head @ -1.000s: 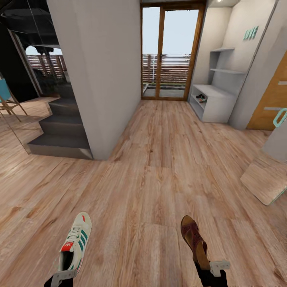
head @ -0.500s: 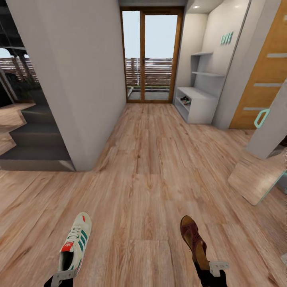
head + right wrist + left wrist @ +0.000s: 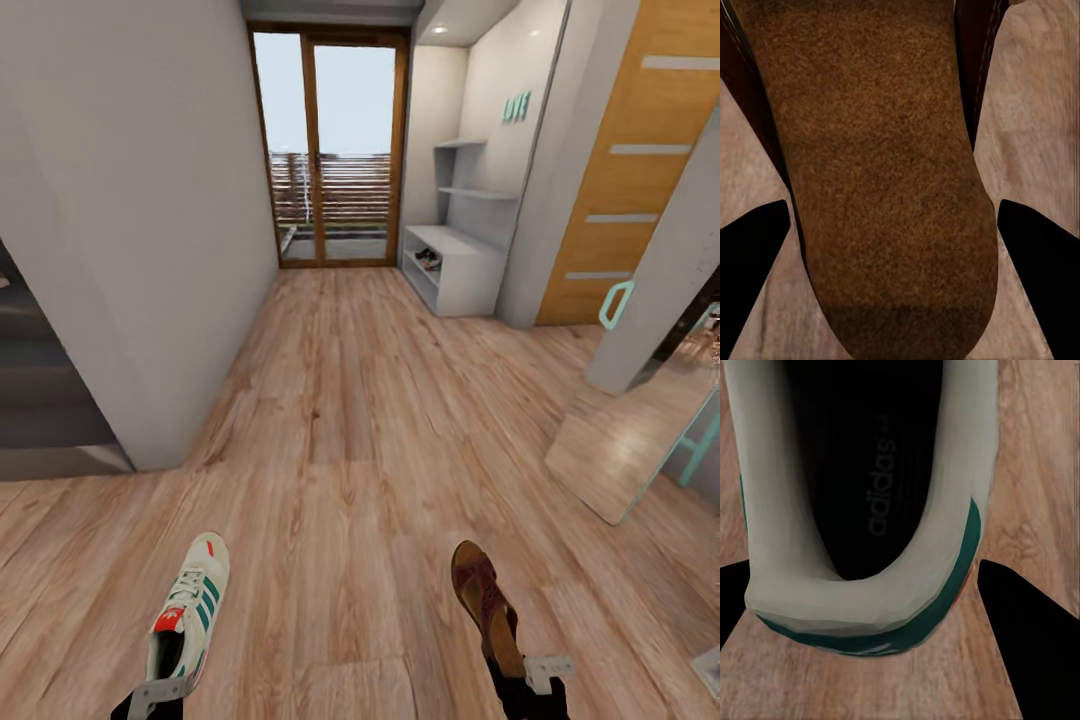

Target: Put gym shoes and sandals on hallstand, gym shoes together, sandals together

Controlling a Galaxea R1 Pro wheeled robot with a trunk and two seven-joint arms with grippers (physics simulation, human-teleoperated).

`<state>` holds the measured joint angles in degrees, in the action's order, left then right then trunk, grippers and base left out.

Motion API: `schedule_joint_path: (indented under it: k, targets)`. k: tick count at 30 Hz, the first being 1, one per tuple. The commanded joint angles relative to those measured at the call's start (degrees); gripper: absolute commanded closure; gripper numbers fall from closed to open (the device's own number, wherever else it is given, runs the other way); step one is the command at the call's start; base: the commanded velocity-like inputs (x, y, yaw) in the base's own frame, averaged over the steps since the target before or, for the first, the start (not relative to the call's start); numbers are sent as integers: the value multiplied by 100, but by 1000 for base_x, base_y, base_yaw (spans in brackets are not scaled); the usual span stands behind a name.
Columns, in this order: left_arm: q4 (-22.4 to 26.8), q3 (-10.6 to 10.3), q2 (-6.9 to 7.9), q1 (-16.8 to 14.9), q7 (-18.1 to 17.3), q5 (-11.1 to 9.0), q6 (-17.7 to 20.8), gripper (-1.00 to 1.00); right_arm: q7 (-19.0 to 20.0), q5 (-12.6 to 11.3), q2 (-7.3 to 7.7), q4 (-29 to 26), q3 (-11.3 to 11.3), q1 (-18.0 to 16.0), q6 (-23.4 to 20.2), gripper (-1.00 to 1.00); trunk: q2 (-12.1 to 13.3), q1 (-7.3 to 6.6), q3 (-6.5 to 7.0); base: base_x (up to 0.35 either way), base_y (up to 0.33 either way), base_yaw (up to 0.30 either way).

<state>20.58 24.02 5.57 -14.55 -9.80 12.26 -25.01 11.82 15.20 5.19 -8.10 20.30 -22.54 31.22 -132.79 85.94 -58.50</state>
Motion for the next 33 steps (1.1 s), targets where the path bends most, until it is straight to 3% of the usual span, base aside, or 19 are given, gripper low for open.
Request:
schedule_joint_path:
  k: [1, 15, 33]
  targets:
    - [-1, 50, -3, -4, -31, 49, -21, 100, 39, 27, -1, 4, 53, -5, 16, 100, -2, 2, 2, 338, 0, -222]
    - [-1, 50, -3, -4, -31, 49, -21, 100, 39, 27, -8, 2, 53, -5, 16, 100, -2, 2, 105, 337, 0, -142]
    - [-1, 50, -8, -4, -31, 49, -21, 100, 58, 36, -28, -6, 53, -5, 14, 100, -2, 2, 188, 337, 69, 137]
